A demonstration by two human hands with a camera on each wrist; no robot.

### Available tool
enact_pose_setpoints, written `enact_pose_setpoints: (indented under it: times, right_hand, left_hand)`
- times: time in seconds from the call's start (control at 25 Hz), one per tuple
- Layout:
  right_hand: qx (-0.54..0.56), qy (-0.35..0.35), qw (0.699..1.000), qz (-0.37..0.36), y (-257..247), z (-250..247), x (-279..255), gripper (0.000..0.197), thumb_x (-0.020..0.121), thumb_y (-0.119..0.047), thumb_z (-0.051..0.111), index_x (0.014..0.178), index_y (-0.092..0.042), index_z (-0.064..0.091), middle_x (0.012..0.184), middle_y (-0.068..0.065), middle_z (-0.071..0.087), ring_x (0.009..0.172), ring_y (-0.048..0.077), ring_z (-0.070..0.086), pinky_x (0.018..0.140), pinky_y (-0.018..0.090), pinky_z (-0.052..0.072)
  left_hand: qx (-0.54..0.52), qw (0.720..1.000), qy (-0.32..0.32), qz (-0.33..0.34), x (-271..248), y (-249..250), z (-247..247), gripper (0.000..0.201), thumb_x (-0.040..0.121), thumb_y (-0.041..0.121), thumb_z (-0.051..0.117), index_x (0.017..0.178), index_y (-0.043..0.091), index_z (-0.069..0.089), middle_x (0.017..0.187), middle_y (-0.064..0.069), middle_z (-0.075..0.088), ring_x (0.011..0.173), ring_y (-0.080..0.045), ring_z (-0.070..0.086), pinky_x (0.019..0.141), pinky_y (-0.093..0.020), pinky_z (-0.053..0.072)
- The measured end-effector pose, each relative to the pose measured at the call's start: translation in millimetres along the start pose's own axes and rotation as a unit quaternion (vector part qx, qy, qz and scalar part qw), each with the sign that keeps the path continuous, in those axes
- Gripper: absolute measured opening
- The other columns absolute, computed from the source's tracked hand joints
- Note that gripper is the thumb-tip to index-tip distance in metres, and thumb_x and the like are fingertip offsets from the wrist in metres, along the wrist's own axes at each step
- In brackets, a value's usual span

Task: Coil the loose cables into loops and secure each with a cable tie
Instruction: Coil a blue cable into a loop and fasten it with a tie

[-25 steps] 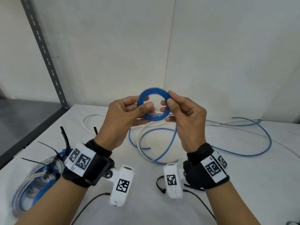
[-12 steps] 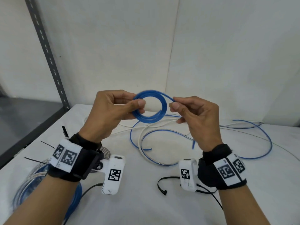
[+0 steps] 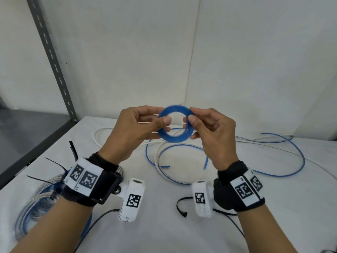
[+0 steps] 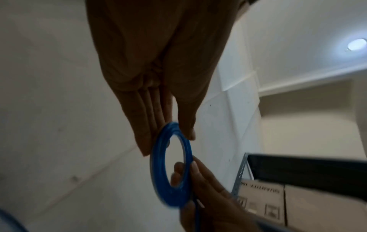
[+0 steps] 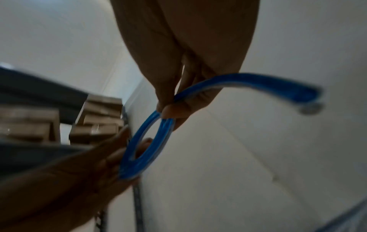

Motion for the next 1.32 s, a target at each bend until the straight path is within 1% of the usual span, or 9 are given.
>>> enact_pose_setpoints:
  times: [0.12, 0.24, 0.44, 0.56, 0.68, 0.96, 1.12, 1.24, 1.32]
  right_hand:
    - [-0.11, -0.1, 0.989, -0.001, 0, -4, 1, 0.013, 0.093, -0.006, 0.07, 0.104, -0.012, 0.076, 0.085, 0.005, 0.078, 0.078, 0.019, 0.075, 0.06, 0.027, 0.057]
    - [-0.123, -0.125, 0.984, -0.003, -3, -6, 1, 0.016, 0.094, -0.007, 0.069, 0.104, -0.016, 0.077, 0.09, 0.002, 0.078, 0.083, 0.016, 0.075, 0.063, 0.029, 0.06]
    - [-0.03, -0.001, 0.999, -0.018, -6, -15, 5, 0.01, 0.091, -0.009, 0.072, 0.098, -0.015, 0.076, 0.09, 0.004, 0.079, 0.082, 0.02, 0.076, 0.053, 0.025, 0.056]
    - [0.022, 0.016, 1.0, 0.005, -5, -8, 2, 0.015, 0.092, -0.008, 0.071, 0.106, -0.012, 0.075, 0.096, 0.003, 0.079, 0.083, 0.016, 0.075, 0.055, 0.024, 0.057]
    - [0.067, 0.013, 0.997, 0.023, -5, 3, -2, 0.025, 0.097, -0.011, 0.064, 0.121, -0.01, 0.07, 0.105, 0.009, 0.078, 0.089, 0.023, 0.076, 0.059, 0.026, 0.058]
    - [0.109, 0.07, 0.991, 0.036, -6, 3, -4, 0.013, 0.092, -0.007, 0.07, 0.104, -0.005, 0.067, 0.095, 0.012, 0.079, 0.086, 0.026, 0.077, 0.057, 0.027, 0.058]
    - [0.036, 0.033, 0.999, 0.001, -8, -5, 1, 0.011, 0.089, -0.003, 0.073, 0.098, -0.007, 0.069, 0.09, 0.01, 0.079, 0.079, 0.024, 0.078, 0.056, 0.026, 0.057]
    - [-0.046, -0.064, 0.997, 0.001, -7, -7, 2, 0.01, 0.087, -0.004, 0.076, 0.094, -0.01, 0.071, 0.085, 0.008, 0.079, 0.076, 0.022, 0.077, 0.058, 0.026, 0.056]
    - [-0.096, -0.126, 0.987, 0.009, -5, -4, 0, 0.01, 0.086, -0.004, 0.077, 0.092, -0.011, 0.073, 0.083, 0.006, 0.079, 0.075, 0.019, 0.077, 0.058, 0.025, 0.057]
  left_hand:
    - [0.132, 0.989, -0.061, -0.008, -1, -2, -2, 0.024, 0.081, 0.019, 0.083, 0.104, 0.013, 0.078, 0.086, -0.014, 0.077, 0.082, -0.028, 0.077, 0.08, -0.043, 0.064]
    - [0.135, 0.988, -0.065, -0.025, -2, -5, -3, 0.021, 0.081, 0.018, 0.082, 0.1, 0.01, 0.079, 0.085, -0.016, 0.077, 0.083, -0.029, 0.077, 0.082, -0.049, 0.063]
    - [0.011, 1.0, 0.016, -0.003, 0, 1, -7, 0.027, 0.08, 0.019, 0.079, 0.101, 0.003, 0.076, 0.086, -0.017, 0.078, 0.08, -0.026, 0.077, 0.07, -0.032, 0.062]
    - [-0.062, 0.997, 0.034, -0.007, 0, 2, -3, 0.027, 0.078, 0.022, 0.076, 0.1, 0.006, 0.074, 0.087, -0.011, 0.078, 0.081, -0.024, 0.077, 0.063, -0.025, 0.059]
    - [-0.122, 0.991, 0.046, -0.015, 0, 1, 0, 0.027, 0.079, 0.021, 0.074, 0.102, 0.006, 0.073, 0.088, -0.009, 0.078, 0.083, -0.024, 0.077, 0.065, -0.025, 0.06]
    - [-0.153, 0.986, 0.055, -0.027, -2, -11, 9, 0.028, 0.081, 0.019, 0.073, 0.105, 0.005, 0.073, 0.092, -0.012, 0.077, 0.091, -0.029, 0.076, 0.076, -0.034, 0.063]
    - [-0.076, 0.996, 0.007, -0.039, -3, -6, 7, 0.032, 0.079, 0.019, 0.076, 0.108, 0.007, 0.071, 0.097, -0.015, 0.078, 0.09, -0.028, 0.077, 0.073, -0.032, 0.062]
    - [0.089, 0.995, -0.037, -0.009, -3, 1, 0, 0.04, 0.075, 0.024, 0.083, 0.112, 0.014, 0.075, 0.096, -0.008, 0.079, 0.087, -0.023, 0.077, 0.078, -0.036, 0.063]
    - [0.177, 0.981, -0.073, -0.009, -5, 3, -1, 0.026, 0.077, 0.025, 0.085, 0.101, 0.017, 0.08, 0.085, -0.006, 0.079, 0.078, -0.017, 0.075, 0.08, -0.038, 0.063]
Point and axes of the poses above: each hand's wrist, its own x-axis towards the middle knuckle, its own z-axis out of the palm, y = z × x, the point moved 4 cm from there along x, towards the middle knuckle
